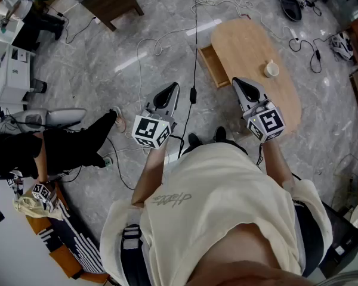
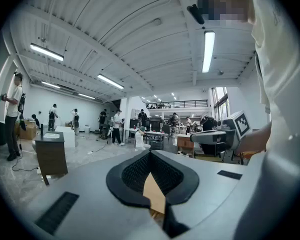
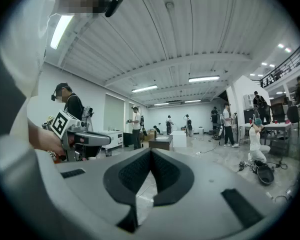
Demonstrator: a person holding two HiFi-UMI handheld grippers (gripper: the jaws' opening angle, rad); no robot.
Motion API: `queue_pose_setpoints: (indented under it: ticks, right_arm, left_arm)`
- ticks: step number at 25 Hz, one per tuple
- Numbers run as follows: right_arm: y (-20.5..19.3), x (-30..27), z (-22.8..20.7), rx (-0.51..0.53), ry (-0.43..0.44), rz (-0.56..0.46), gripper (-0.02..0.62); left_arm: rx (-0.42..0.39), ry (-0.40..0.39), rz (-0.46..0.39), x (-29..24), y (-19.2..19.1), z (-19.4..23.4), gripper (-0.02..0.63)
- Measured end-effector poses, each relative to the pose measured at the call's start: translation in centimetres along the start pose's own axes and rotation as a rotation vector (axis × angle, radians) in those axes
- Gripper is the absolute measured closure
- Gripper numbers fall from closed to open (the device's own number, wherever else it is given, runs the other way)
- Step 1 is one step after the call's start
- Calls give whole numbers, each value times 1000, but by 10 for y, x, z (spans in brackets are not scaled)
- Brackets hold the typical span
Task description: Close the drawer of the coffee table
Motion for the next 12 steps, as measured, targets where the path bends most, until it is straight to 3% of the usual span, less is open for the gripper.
queue_pose_setpoints:
  ticks: [12]
  right_arm:
    - [1, -4, -3, -18, -30, -15, 601]
  left_arm:
    - [21, -5, 1, 0, -1, 10, 601]
Point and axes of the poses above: the fingertips, and each gripper's own axes: x backward along the fingers, z to its left, y out of its top, the point moved 2 cm from there along x, backward along the fingers, and after that the axes turned 15 degrees about y, right-handed, at the moved point
